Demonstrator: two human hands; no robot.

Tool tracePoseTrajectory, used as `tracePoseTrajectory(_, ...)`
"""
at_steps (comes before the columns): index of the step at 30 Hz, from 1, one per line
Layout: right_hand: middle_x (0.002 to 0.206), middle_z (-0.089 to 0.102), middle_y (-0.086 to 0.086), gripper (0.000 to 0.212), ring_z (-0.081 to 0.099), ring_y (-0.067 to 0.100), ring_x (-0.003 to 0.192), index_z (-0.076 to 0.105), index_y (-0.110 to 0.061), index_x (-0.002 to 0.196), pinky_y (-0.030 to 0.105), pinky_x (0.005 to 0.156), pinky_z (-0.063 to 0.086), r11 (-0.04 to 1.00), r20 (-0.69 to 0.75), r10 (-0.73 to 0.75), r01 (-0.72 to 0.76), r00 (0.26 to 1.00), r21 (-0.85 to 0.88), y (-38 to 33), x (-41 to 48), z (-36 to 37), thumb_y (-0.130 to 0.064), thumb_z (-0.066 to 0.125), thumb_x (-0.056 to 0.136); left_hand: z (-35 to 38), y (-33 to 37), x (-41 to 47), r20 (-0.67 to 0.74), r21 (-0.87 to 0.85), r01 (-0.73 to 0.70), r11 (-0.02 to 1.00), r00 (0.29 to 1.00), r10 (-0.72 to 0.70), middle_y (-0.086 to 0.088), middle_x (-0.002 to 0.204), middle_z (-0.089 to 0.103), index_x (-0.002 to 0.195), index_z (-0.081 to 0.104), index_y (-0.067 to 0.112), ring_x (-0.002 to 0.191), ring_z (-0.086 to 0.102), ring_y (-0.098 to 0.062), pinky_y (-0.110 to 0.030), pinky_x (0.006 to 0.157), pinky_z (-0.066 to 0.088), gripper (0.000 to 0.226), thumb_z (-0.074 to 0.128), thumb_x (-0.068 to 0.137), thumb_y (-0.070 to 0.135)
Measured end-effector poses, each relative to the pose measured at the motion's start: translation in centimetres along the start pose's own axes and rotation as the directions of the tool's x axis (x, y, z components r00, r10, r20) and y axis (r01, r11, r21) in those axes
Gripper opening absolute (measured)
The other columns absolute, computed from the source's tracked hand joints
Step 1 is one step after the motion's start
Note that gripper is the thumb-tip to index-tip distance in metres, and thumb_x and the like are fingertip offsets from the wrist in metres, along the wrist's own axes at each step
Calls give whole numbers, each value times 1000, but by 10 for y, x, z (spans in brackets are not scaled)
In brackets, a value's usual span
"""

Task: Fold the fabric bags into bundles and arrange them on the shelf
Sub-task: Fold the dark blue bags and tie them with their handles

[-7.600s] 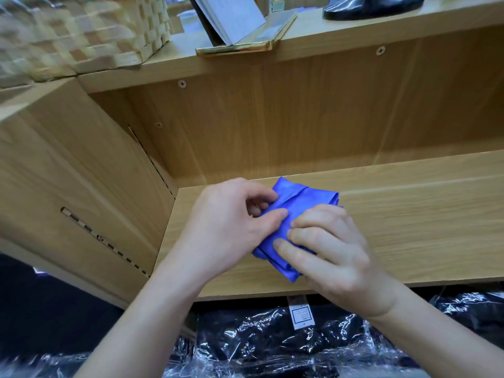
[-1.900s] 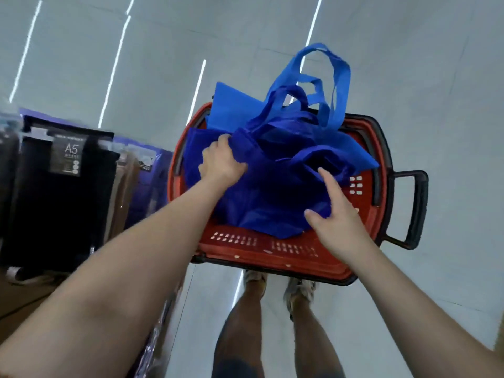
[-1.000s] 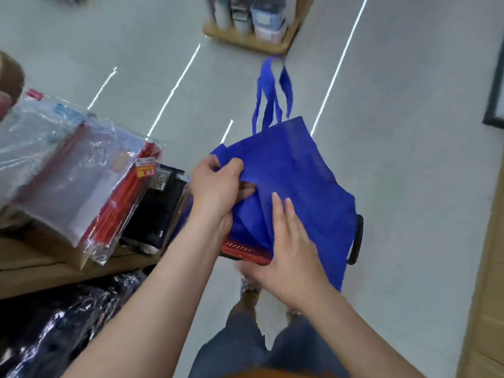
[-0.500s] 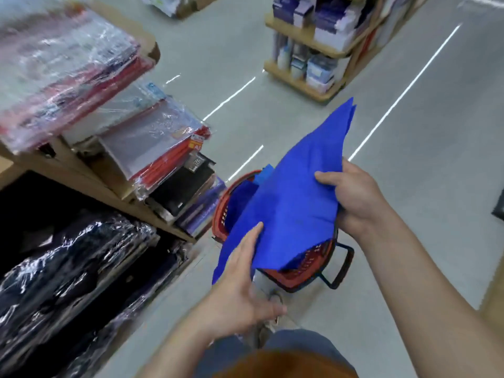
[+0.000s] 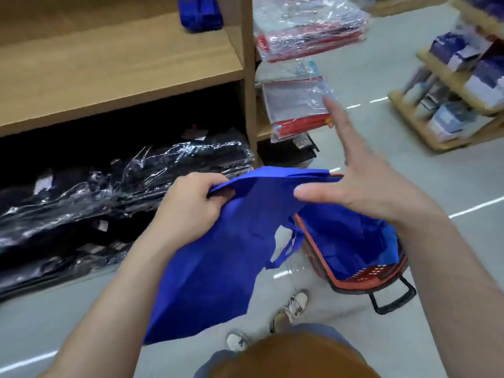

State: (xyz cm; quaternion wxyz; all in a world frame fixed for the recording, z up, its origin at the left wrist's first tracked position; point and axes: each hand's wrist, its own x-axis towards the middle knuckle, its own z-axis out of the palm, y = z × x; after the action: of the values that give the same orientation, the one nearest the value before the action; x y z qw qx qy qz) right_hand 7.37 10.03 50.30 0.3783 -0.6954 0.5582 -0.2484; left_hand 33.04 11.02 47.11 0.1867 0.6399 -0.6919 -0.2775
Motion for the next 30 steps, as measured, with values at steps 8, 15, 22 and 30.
tracePoseTrajectory(8,79,60,-7,16,55,21,80,65,-26,89,34,64,46,749,309,-190,341,932,-568,-119,34,136,-15,52,90,-124,-106,-119,36,24,254,967,966,-254,16,73,67,84,70,32,71,64,-6,-30,65,51,12,79,77,29)
tracePoseTrajectory(15,84,68,8,10,51,22,80,77,-22,84,34,73,35,987,618,-137,55,774,150,-176,112,182,-29,70,86,-188,-230,-260,-33,-335,583,740,778,-628,5,79,75,77,78,29,74,63,-9,-27,80,50,21,72,85,11)
tracePoseTrajectory(22,91,67,5,36,57,12,66,66,-13,104,21,43,43,994,868,110,-65,483,-90,-226,186,232,-40,61,80,-223,-297,-262,-610,-396,554,733,438,-661,-9,81,66,89,54,21,72,62,-32,-45,62,60,14,49,101,26)
tracePoseTrajectory(30,102,73,2,28,66,18,109,66,-10,106,35,79,60,864,657,-264,-130,706,486,-324,259,245,-31,61,88,-349,-310,-202,-847,-21,782,622,317,-427,-3,88,61,95,54,27,88,58,-33,-43,78,45,17,46,97,42)
